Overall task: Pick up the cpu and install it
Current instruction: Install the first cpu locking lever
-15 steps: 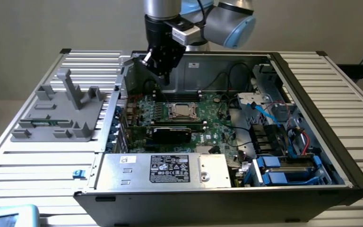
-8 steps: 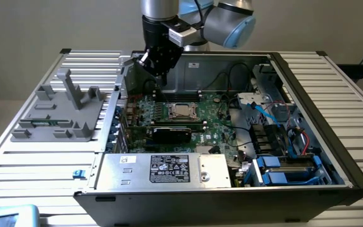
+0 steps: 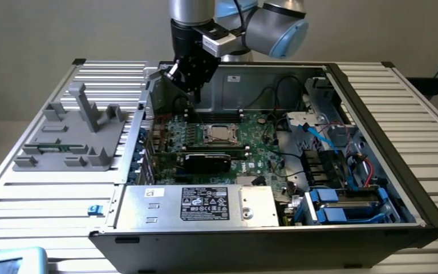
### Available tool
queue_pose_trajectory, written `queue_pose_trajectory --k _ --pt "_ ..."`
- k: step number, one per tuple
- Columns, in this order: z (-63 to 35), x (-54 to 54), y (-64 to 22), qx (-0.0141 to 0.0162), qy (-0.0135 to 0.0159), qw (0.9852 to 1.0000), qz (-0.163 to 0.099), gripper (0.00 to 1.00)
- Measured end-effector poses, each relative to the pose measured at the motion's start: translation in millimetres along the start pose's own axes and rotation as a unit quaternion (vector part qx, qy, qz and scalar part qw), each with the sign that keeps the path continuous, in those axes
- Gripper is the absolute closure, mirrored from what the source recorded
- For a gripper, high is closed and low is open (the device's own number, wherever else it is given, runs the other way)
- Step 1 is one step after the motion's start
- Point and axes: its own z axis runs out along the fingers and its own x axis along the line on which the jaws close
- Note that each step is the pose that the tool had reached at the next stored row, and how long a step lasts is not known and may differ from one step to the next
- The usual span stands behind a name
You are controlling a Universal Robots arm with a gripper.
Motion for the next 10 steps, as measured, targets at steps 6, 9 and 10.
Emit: queue_pose_trajectory --k 6,9,10 --pt "1.2 -10.1 -7.8 0.0283 0.0246 0.9993 0.000 0.89" --pt "2.3 -15.3 -11.9 0.0358 0.0309 0.9989 0.000 0.89" --pt "2.7 -16.2 -11.8 0.0382 0.0326 0.9987 0.000 0.89"
